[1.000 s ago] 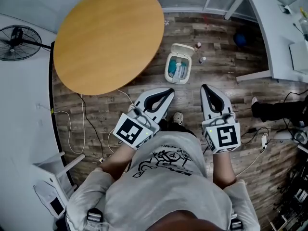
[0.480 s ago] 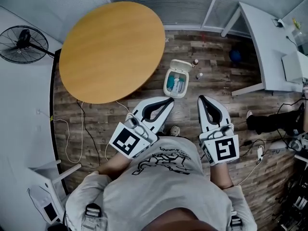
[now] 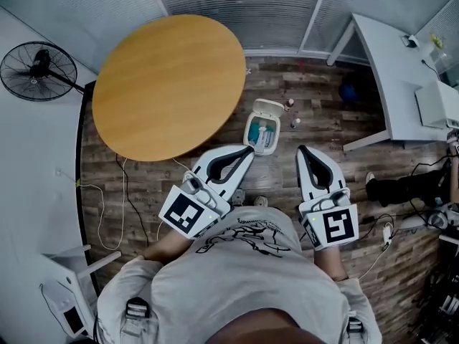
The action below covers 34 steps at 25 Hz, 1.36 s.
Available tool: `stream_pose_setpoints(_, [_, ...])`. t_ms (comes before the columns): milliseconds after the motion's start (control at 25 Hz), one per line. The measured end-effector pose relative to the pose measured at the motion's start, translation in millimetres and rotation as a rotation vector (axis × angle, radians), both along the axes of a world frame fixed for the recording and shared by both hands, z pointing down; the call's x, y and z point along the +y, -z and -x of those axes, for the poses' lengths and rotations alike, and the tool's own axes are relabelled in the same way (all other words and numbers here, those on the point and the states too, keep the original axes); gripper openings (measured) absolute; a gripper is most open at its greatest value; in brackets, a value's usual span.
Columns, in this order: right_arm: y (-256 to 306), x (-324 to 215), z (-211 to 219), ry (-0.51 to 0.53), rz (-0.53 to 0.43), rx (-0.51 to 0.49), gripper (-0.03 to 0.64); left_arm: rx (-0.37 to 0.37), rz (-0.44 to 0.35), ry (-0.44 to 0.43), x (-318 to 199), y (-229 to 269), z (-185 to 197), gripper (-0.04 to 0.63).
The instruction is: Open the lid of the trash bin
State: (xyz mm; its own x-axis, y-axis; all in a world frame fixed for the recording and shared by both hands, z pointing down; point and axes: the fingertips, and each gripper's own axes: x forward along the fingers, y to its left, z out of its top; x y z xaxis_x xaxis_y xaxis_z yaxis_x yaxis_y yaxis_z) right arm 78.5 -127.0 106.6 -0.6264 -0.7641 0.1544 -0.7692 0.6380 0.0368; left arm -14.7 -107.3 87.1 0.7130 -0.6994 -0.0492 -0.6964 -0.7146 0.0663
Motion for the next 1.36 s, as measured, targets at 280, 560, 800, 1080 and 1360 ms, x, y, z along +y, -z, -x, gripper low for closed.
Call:
stream_pose_setpoints(280, [9,3,2,0.01,-0.018,-0.004,0.006,0.006,-0.018,0.009,-2,7,2,0.018])
stream_pose_setpoints(560, [13,5,6,0.0,-0.019,-0.02,0.006,0.014,-0.028,0.014,-2,13,9,0.018])
stream_pose_setpoints(800, [13,1,3,-0.007,-0.018,-0.021,0.006,0.013,-0.017,0.006,-4,11,6,0.018])
stream_pose_setpoints(1080, [11,5,4,-0.011,-0.014,-0.016,0.006,0.016,-0.018,0.001,0,11,7,0.018])
stream_pose_setpoints(1360, [12,10,5,-0.012,-0.017,-0.017,0.006,0.016,-0.024,0.0,5,12,8,0.02])
